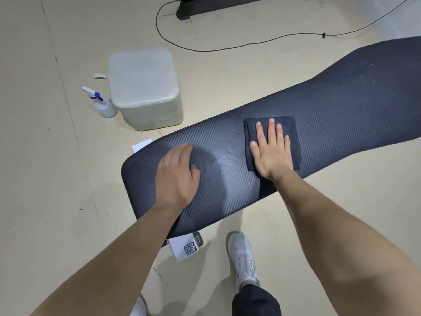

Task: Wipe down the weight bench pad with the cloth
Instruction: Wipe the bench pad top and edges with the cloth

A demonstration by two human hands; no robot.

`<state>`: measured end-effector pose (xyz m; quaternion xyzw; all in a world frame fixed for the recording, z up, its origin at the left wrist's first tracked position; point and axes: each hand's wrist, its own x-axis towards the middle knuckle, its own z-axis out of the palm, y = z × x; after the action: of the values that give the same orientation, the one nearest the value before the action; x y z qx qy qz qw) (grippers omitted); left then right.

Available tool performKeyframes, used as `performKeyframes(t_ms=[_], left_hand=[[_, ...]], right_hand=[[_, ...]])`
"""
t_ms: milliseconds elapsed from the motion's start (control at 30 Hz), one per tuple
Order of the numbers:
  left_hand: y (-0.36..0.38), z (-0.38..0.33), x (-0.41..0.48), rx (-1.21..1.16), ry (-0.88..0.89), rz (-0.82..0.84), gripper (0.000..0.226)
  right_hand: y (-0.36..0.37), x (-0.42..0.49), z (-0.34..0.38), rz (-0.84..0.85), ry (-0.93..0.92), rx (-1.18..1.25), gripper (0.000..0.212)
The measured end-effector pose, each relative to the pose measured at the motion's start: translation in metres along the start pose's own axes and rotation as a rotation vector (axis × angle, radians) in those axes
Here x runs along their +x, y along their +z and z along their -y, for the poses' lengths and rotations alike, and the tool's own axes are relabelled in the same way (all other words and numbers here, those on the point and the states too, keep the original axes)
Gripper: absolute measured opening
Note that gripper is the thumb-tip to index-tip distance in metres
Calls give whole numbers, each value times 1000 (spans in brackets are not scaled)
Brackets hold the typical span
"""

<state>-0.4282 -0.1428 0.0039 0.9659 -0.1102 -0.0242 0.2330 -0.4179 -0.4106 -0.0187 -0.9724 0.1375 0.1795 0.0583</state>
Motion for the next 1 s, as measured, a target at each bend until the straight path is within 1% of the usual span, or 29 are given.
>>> performKeyframes(t_ms=[67,100,167,233,333,400,467,500,567,633,700,767,833,900,1000], left_hand=[[-1,-3,4,-29,-19,-34,45],[-3,-2,5,-45,-41,-56,43],[-8,7,4,-55,-110,-110,37],[-16,18,1,-44,-185,-168,26],[-28,33,-4,-43,-259,-219,12],[-34,42,-8,-5,-285,-199,8],[-34,50,-14,43,-293,-169,7],[-33,53,-16,60,-297,-154,8],[-30,56,-20,83,-309,-124,12],[-26,54,-24,82,-306,-65,13],[-24,50,-27,51,-301,15,10],[-21,48,-28,25,-284,72,8],[-19,48,-26,13,-276,121,9],[-17,46,-22,6,-296,173,10],[-17,46,-13,7,-320,205,10]], right_hand=[[-3,10,19,-3,-20,-28,62],[-1,9,34,-4,-62,-47,62],[8,-7,78,-3,-203,-63,64],[22,-34,126,9,-331,-44,64],[50,-91,180,87,-477,-33,68],[64,-127,189,106,-586,-33,63],[70,-141,172,117,-649,-63,57],[68,-138,158,118,-647,-100,58],[58,-118,121,95,-551,-131,61],[42,-86,76,42,-377,-119,63],[23,-50,34,22,-185,-97,64],[6,-13,9,18,-55,-64,65],[-7,20,8,25,7,-19,63],[-15,44,24,8,56,14,63],[-23,69,60,-9,40,22,60]])
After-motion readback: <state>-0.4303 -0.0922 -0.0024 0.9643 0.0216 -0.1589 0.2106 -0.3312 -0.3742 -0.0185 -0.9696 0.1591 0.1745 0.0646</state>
